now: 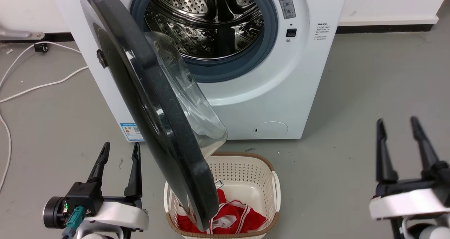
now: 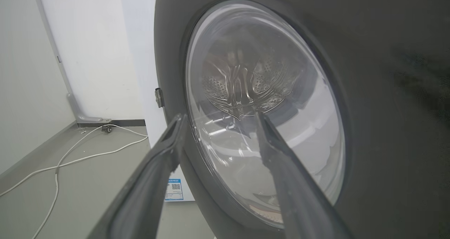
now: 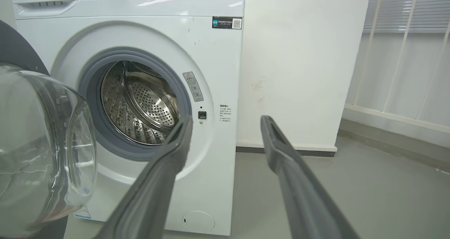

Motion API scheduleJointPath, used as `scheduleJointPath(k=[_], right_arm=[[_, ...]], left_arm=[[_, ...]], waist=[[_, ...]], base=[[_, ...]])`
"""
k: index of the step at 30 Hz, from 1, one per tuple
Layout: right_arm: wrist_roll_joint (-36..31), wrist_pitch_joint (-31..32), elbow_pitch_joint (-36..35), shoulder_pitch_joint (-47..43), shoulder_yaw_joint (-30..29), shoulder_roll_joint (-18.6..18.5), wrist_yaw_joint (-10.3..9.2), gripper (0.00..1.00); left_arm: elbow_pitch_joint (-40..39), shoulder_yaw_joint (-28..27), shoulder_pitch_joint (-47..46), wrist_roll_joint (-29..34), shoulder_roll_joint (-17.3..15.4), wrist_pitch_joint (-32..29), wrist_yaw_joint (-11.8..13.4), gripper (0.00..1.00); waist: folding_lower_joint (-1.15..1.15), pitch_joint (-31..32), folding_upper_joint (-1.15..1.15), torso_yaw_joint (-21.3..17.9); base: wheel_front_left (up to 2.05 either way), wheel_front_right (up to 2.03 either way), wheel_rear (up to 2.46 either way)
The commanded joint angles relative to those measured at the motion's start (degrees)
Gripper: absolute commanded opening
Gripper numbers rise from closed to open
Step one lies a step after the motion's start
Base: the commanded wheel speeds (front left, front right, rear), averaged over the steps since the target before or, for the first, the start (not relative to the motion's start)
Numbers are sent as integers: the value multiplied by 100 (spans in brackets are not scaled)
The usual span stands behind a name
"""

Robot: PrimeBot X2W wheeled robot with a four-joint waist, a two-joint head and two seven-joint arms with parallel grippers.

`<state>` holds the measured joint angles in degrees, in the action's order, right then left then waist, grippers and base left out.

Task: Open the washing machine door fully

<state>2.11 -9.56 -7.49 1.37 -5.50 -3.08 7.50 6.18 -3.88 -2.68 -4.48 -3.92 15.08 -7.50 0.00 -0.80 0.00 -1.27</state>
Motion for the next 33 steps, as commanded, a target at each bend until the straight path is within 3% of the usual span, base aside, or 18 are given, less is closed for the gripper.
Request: scheduleJointPath(k=[1,22,23,24,25,33], right_arm=[[-24,106,-77,-207,128,25,-3,100],[100,63,398,-318,371,28,-3,100],[93,64,405,-309,369,28,-3,100],[95,67,412,-301,368,28,-3,100],[96,67,416,-298,368,28,-3,100],[16,77,439,-277,385,29,-3,100]], left_arm=[[-16,-1,-46,19,-9,14,2,100],[-15,31,-115,-23,-55,13,2,98],[-22,36,-121,-22,-54,13,2,49],[-22,40,-124,-18,-57,14,1,41],[-24,42,-126,-15,-61,13,2,0],[-84,4,-151,-20,-69,13,2,0]], waist=[[0,-14,0,2],[0,-56,0,-8],[0,-62,0,-7],[0,-69,0,-7],[0,-71,0,-9],[0,-87,0,-10]], base=[[0,0,0],[0,0,0],[0,0,0],[0,0,0],[0,0,0],[0,0,0]])
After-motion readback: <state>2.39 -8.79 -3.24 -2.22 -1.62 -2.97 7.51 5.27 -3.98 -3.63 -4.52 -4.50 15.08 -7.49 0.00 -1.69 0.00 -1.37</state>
